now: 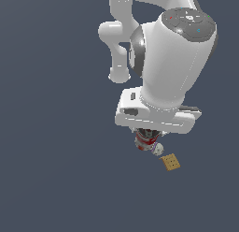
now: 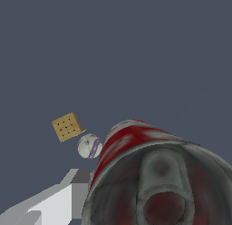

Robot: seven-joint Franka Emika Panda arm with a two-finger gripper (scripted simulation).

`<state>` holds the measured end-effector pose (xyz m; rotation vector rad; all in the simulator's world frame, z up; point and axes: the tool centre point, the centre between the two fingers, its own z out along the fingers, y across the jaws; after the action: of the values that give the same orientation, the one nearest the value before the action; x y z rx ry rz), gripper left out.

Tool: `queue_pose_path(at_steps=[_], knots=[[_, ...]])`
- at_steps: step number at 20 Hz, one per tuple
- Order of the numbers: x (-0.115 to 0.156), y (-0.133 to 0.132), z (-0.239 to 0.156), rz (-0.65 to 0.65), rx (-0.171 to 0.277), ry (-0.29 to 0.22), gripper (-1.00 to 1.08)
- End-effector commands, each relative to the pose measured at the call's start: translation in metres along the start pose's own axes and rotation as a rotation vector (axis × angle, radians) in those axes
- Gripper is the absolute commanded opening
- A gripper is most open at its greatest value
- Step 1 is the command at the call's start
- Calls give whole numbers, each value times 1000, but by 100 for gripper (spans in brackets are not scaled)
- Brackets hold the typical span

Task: Pick up a designated object from a clutter of objects.

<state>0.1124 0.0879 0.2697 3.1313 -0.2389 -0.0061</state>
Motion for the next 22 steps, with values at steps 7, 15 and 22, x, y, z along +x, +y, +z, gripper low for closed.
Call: queue_pose_path(at_steps=[7,15,22], knots=[[4,-34,-84,1,1,4,-100],[8,-56,-136,1,1,4,-100],[11,-71,-169,1,1,4,-100]])
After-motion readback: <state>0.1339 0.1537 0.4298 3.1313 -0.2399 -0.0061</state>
